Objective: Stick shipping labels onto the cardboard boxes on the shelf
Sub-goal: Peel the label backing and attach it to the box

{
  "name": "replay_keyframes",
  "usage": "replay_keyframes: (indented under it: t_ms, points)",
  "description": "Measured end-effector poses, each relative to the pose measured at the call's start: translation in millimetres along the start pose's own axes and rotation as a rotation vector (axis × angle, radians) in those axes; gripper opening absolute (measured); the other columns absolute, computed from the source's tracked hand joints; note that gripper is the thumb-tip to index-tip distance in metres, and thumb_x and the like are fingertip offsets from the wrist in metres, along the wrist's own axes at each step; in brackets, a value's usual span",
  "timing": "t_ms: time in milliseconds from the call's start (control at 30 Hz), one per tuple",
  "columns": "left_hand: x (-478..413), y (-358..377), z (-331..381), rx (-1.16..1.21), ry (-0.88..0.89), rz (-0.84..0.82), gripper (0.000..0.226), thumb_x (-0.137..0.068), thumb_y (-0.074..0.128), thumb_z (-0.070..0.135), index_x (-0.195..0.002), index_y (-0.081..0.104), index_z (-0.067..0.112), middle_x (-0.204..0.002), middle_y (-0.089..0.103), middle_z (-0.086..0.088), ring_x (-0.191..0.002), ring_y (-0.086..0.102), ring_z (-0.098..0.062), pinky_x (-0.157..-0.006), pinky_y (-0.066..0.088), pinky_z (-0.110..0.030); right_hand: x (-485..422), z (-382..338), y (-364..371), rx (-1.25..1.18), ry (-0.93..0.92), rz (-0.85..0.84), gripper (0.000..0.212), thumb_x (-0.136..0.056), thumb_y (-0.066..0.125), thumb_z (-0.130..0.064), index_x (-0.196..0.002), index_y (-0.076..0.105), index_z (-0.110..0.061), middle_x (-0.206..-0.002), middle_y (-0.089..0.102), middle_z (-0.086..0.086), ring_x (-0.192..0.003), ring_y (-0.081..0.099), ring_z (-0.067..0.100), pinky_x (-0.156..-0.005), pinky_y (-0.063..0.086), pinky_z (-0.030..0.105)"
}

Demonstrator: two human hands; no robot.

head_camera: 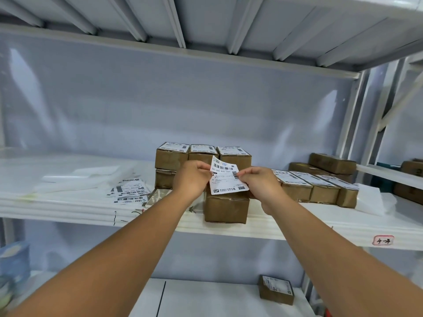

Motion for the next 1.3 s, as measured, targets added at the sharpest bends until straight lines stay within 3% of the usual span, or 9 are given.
replay_keyframes:
  t_ms: [167, 267, 433, 633, 733, 833, 1033, 1133, 1300]
  points:
    - [-0.9, -1.4, 3.4, -0.219, 0.026, 0.046, 0.018, -0.089, 0.053, 0.019, -0.086, 0.069, 0.028, -0.093, 0.071, 0.009, -0.080, 0.064, -0.013, -0.069, 0.049, -0.028, -7.2, 3.9, 0.5, 0.128, -0.042, 0.030, 0.024, -0.090, 0.059, -0.011, -0.071, 0.069, -0.022, -0.092, 0.070, 0.001, -0.095, 0.064, 0.023, -0.084, 0.052, 0.038]
    - [-0.9, -2.0, 3.4, -0.275, 0.025, 0.059, 0.018, -0.091, 0.053, 0.020, -0.090, 0.070, 0.027, -0.095, 0.070, 0.008, -0.075, 0.062, -0.013, -0.063, 0.046, -0.026, -9.2, 4.0, 1.2, 0.172, -0.055, 0.036, 0.020, -0.089, 0.062, -0.017, -0.073, 0.070, -0.023, -0.096, 0.070, -0.002, -0.098, 0.062, 0.022, -0.082, 0.050, 0.036]
    - [-1.0, -3.6, 4.1, -0.316, 0.019, 0.083, 0.020, -0.089, 0.054, 0.017, -0.095, 0.072, 0.024, -0.102, 0.070, 0.005, -0.086, 0.062, -0.017, -0.065, 0.043, -0.024, -8.6, 1.9, 0.4, 0.194, -0.084, 0.050, 0.020, -0.089, 0.061, -0.018, -0.072, 0.070, -0.025, -0.098, 0.070, -0.004, -0.098, 0.061, 0.020, -0.080, 0.048, 0.034]
    - [-4.8, 2.1, 2.9, -0.439, 0.008, 0.122, 0.021, -0.084, 0.055, 0.018, -0.094, 0.071, 0.028, -0.093, 0.071, 0.003, -0.085, 0.064, -0.021, -0.063, 0.045, -0.024, -7.1, 1.3, -1.6, 0.287, -0.135, 0.061, 0.022, -0.090, 0.059, -0.018, -0.073, 0.069, -0.027, -0.091, 0.067, -0.011, -0.093, 0.060, 0.014, -0.085, 0.049, 0.032]
    - [-3.6, 2.3, 3.9, -0.468, 0.022, 0.147, 0.022, -0.084, 0.054, 0.017, -0.093, 0.071, 0.028, -0.092, 0.070, 0.003, -0.085, 0.064, -0.022, -0.063, 0.045, -0.024, -5.0, -1.5, -1.2, 0.357, -0.156, 0.060, 0.017, -0.091, 0.058, -0.020, -0.084, 0.072, -0.026, -0.091, 0.065, -0.012, -0.084, 0.057, 0.010, -0.080, 0.047, 0.027]
    - [-3.2, 2.5, 4.8, -0.490, 0.047, 0.156, 0.022, -0.084, 0.054, 0.017, -0.094, 0.071, 0.027, -0.092, 0.070, 0.004, -0.083, 0.064, -0.022, -0.062, 0.046, -0.024, -3.8, -2.9, 0.1, 0.372, -0.165, 0.053, 0.015, -0.091, 0.059, -0.021, -0.090, 0.073, -0.024, -0.096, 0.066, -0.011, -0.089, 0.057, 0.010, -0.081, 0.046, 0.025]
    - [-0.4, 6.4, 11.5, -0.638, 0.097, 0.135, 0.018, -0.083, 0.055, 0.012, -0.088, 0.071, 0.020, -0.079, 0.068, -0.001, -0.074, 0.063, -0.025, -0.057, 0.044, -0.025, -2.0, -4.4, -0.5, 0.422, -0.199, 0.071, 0.013, -0.088, 0.061, -0.023, -0.080, 0.071, -0.027, -0.089, 0.066, -0.012, -0.089, 0.058, 0.011, -0.078, 0.045, 0.024]
    - [-0.9, 8.4, 12.8, -0.703, 0.106, 0.130, 0.017, -0.084, 0.056, 0.014, -0.094, 0.068, 0.022, -0.084, 0.068, 0.000, -0.077, 0.063, -0.024, -0.057, 0.043, -0.025, -1.1, -5.4, 1.8, 0.485, -0.214, 0.072, 0.010, -0.082, 0.068, -0.025, -0.074, 0.066, -0.029, -0.078, 0.067, -0.010, -0.084, 0.063, 0.013, -0.076, 0.049, 0.025]
    - [6.7, 19.6, 32.4, -1.012, 0.210, 0.114, 0.023, -0.090, 0.051, 0.012, -0.112, 0.057, 0.016, -0.107, 0.062, -0.006, -0.099, 0.059, -0.027, -0.067, 0.036, -0.029, 4.6, -11.4, 6.2, 0.577, -0.246, 0.038, 0.008, -0.083, 0.068, -0.023, -0.091, 0.069, -0.026, -0.079, 0.058, -0.009, -0.082, 0.056, 0.012, -0.061, 0.037, 0.023]
Point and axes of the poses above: each hand's wrist, its own x-axis away from the middle knuckle, its own y-axis out of the palm, z = x × y, the point moved 9 cm from there along -x, towards the middle knuckle
